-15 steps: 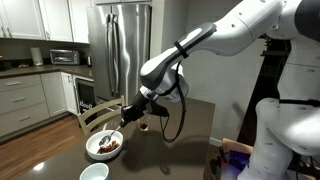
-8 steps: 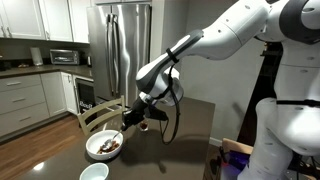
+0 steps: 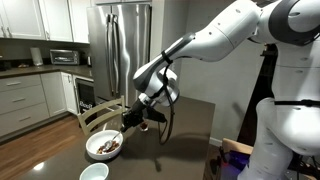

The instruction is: Use the spoon from the empty white bowl to scoop contents from the other white bowl and put them in the empty one

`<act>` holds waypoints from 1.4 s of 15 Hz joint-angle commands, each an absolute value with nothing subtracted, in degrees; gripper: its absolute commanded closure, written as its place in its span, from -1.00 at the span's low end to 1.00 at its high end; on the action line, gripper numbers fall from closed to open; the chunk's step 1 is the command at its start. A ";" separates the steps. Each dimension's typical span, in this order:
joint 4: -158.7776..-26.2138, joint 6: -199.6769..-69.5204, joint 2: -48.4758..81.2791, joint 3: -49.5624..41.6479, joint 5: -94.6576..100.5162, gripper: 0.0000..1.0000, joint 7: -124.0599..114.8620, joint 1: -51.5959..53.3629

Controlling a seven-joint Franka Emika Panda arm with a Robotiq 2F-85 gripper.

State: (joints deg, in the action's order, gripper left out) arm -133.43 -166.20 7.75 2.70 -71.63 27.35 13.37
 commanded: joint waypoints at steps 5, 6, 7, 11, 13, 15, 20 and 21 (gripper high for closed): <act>-132.74 -160.73 9.05 2.12 -84.01 0.97 36.86 11.27; -132.83 -159.77 9.10 1.88 -85.39 0.97 37.94 11.09; -132.91 -159.06 9.16 1.68 -86.53 0.97 38.75 10.94; -133.09 -156.80 9.47 0.44 -89.48 0.97 40.90 10.86; -133.15 -156.03 9.59 -0.16 -90.49 0.39 41.13 10.94; -133.29 -155.97 9.76 -0.68 -90.89 0.25 41.03 11.02; -133.42 -156.41 9.97 -1.70 -90.79 -0.37 40.76 11.32; -133.48 -156.83 9.87 -1.77 -90.52 -0.51 40.58 11.49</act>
State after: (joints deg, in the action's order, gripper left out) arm -133.51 -157.27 9.99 -1.65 -88.51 38.06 11.90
